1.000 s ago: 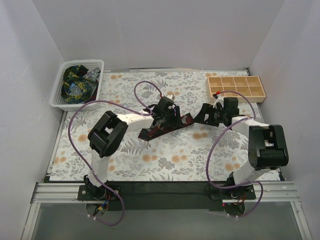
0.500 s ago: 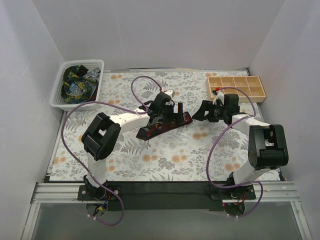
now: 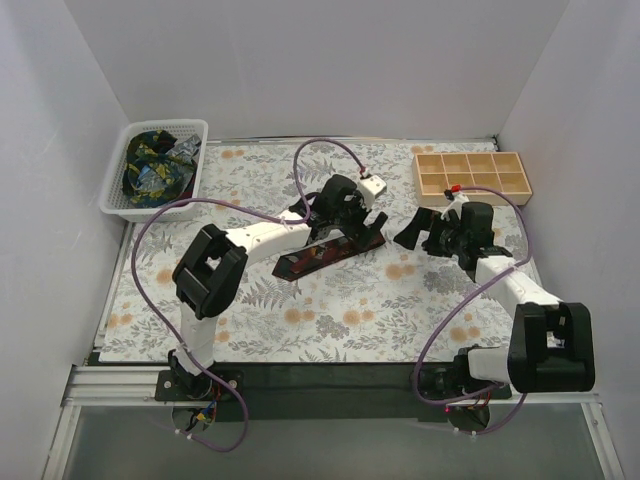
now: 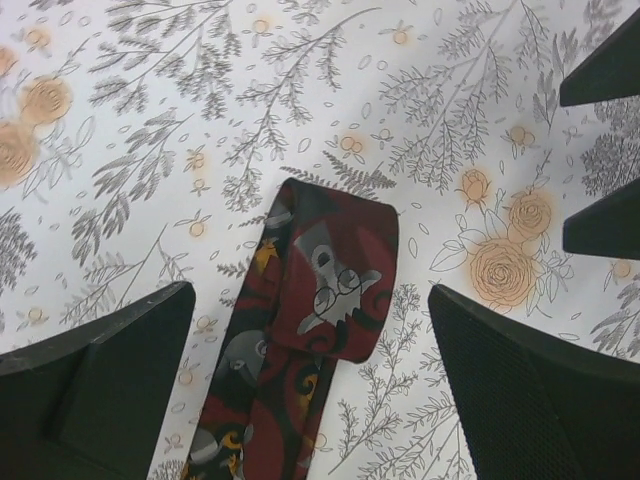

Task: Roll the ties
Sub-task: Roll the tie

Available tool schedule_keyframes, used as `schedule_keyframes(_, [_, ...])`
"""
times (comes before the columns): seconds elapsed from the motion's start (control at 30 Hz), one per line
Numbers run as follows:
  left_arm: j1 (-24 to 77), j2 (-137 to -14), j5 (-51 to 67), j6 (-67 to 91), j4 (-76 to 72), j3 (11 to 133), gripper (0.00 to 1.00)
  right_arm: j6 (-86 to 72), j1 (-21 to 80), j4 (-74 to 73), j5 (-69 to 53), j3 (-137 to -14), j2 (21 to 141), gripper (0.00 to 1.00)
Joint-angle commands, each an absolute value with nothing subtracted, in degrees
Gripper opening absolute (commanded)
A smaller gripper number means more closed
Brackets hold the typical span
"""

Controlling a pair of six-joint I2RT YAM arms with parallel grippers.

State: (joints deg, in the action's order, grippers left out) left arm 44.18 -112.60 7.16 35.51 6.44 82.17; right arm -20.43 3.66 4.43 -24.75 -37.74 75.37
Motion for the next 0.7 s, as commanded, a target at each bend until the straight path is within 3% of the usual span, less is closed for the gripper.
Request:
schedule_keyframes(0.0, [45.0,-115.3,10.8,25.9,5.9,85.5,0.98,-22.5,3.1,2.4,-21.1,-35.5,70.6,0.98])
schedule_keyframes(0.27, [45.8,-121.9,12.6,20.8,5.9,90.3,0.98,-22.9,2.2,-3.8,-18.0,-31.2,59.9,0.99])
schedule_keyframes(0.5, [45.9,-125.4,12.0,19.9,6.2,90.9,0.85,-22.5,2.1,-6.3,-19.4,-29.3,56.6,0.98])
schedule_keyframes(0.6, [46.0,-126.0,11.8,19.7,6.3,90.1,0.68,-22.6,2.1,-6.2,-20.1,-28.9,56.1,0.98])
schedule_keyframes(0.63, [46.0,-126.1,11.8,19.7,6.3,89.8,0.58,-22.6,2.1,-6.3,-20.2,-28.9,56.2,0.98])
schedule_keyframes(0.67, [46.0,-126.2,11.9,19.9,6.5,89.7,0.56,-22.5,2.1,-6.3,-20.2,-28.9,56.1,0.98])
